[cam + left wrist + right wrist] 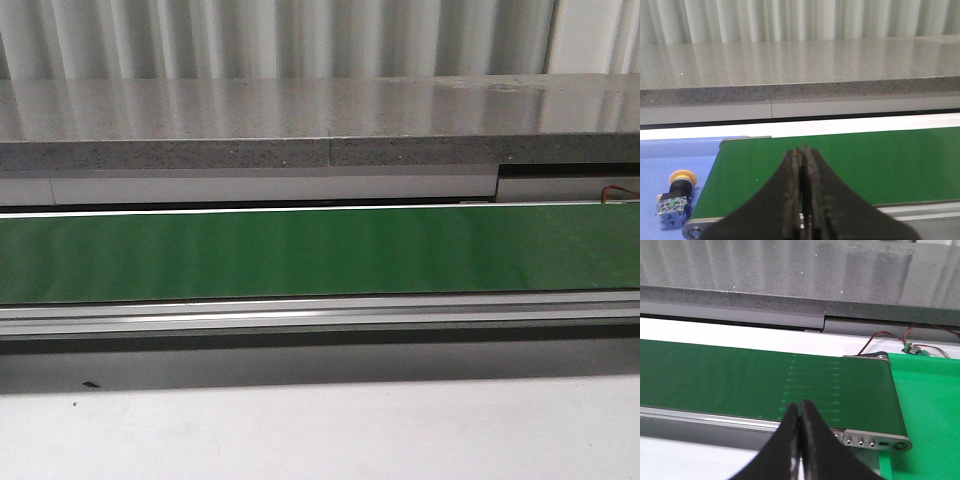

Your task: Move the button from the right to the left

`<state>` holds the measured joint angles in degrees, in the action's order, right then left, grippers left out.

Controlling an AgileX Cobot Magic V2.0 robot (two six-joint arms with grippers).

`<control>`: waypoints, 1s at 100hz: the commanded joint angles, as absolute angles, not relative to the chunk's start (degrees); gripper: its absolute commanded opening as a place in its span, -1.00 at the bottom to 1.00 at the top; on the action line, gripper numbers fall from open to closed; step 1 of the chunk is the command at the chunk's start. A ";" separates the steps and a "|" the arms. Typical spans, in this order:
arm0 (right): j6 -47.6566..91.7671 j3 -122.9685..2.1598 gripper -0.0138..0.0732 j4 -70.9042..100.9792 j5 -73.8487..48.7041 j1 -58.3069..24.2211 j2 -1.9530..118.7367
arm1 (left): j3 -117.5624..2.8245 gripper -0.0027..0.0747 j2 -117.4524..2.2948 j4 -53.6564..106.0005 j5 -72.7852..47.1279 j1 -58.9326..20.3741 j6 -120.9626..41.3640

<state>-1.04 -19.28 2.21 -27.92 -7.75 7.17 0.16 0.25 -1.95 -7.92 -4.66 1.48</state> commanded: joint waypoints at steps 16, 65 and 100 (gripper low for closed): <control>-0.79 -20.76 -0.84 1.78 -23.27 -7.79 7.82 | 2.40 -0.98 2.05 -2.26 -4.54 -4.95 2.51; -0.79 -20.76 -0.84 1.78 -23.27 -7.79 7.82 | 2.40 -0.98 2.05 -2.26 -4.54 -4.95 2.51; -0.61 -19.42 -0.84 -4.14 -22.17 -7.35 7.82 | 2.40 -0.98 2.05 -2.26 -4.54 -4.95 2.51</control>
